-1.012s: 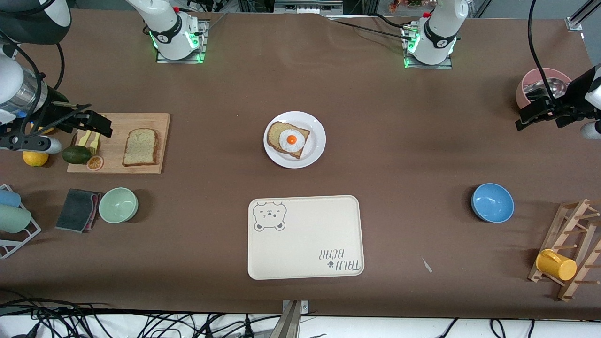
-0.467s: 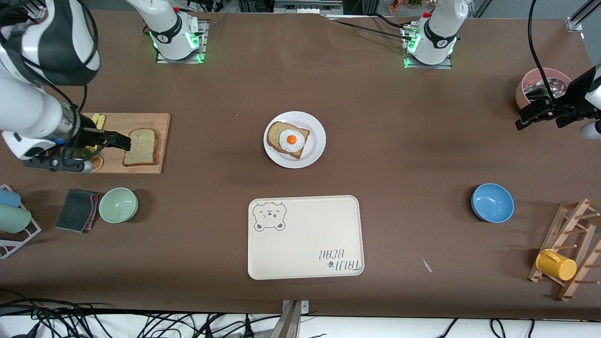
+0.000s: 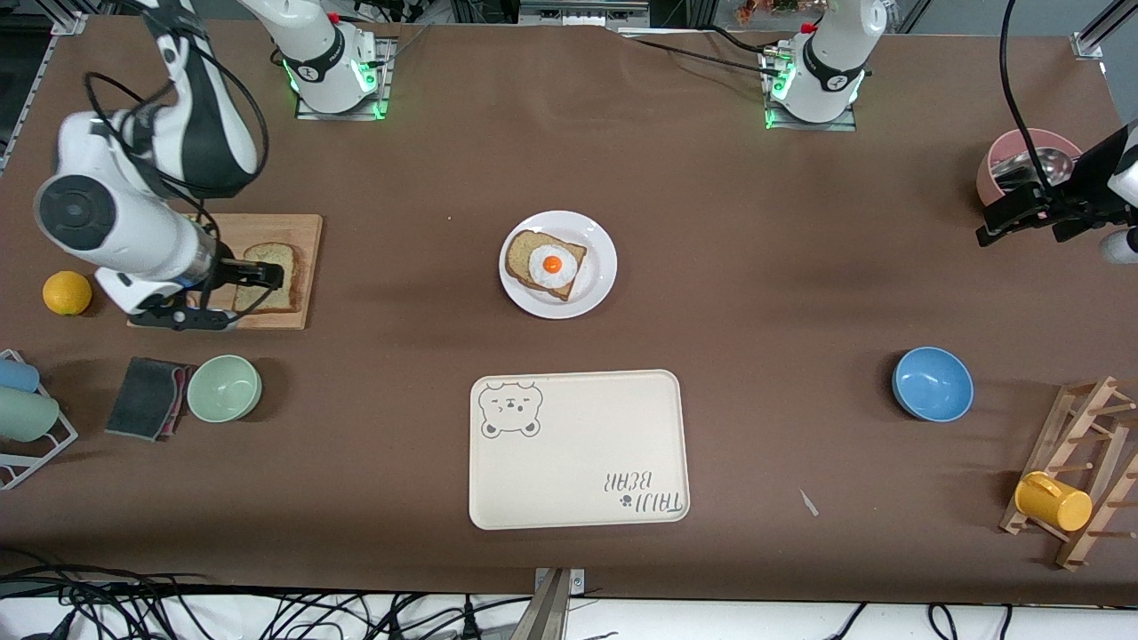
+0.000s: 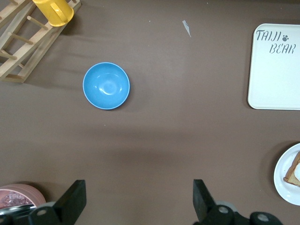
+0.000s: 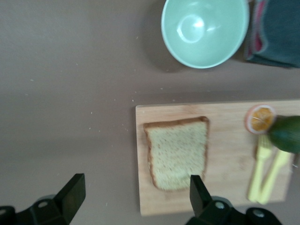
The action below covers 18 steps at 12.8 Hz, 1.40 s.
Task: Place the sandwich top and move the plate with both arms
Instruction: 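Move the right gripper down over the bread slice on the board, then grasp the bread slice edge with the right gripper and lift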
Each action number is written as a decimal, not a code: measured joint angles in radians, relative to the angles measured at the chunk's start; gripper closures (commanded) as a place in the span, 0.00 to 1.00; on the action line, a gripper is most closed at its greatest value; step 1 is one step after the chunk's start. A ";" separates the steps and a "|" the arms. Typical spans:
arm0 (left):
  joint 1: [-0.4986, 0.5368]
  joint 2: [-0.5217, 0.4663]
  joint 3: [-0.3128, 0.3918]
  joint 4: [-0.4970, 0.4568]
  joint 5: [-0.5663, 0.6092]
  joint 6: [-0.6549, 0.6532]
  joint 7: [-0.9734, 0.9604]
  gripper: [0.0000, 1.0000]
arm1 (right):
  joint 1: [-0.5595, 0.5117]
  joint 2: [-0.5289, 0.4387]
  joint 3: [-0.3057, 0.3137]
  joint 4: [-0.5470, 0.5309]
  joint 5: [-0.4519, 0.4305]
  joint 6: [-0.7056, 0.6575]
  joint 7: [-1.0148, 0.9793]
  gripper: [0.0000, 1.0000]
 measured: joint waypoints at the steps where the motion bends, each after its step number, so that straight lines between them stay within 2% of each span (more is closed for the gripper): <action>1: 0.000 0.000 0.000 0.000 0.000 0.000 0.000 0.00 | 0.000 0.000 -0.001 -0.071 -0.001 0.091 0.001 0.01; 3: 0.000 0.000 0.000 0.000 0.000 0.000 0.000 0.00 | 0.000 0.001 -0.003 -0.175 -0.001 0.204 0.013 0.03; 5: 0.000 0.000 0.000 0.000 0.000 0.000 0.000 0.00 | -0.001 0.003 -0.006 -0.224 -0.001 0.245 0.028 0.08; 11: 0.000 0.000 0.000 0.000 0.000 -0.004 0.000 0.00 | -0.006 0.075 -0.043 -0.236 -0.074 0.283 0.090 0.23; 18: 0.000 0.000 0.000 0.000 0.000 -0.005 0.000 0.00 | -0.004 0.128 -0.060 -0.236 -0.077 0.325 0.104 0.27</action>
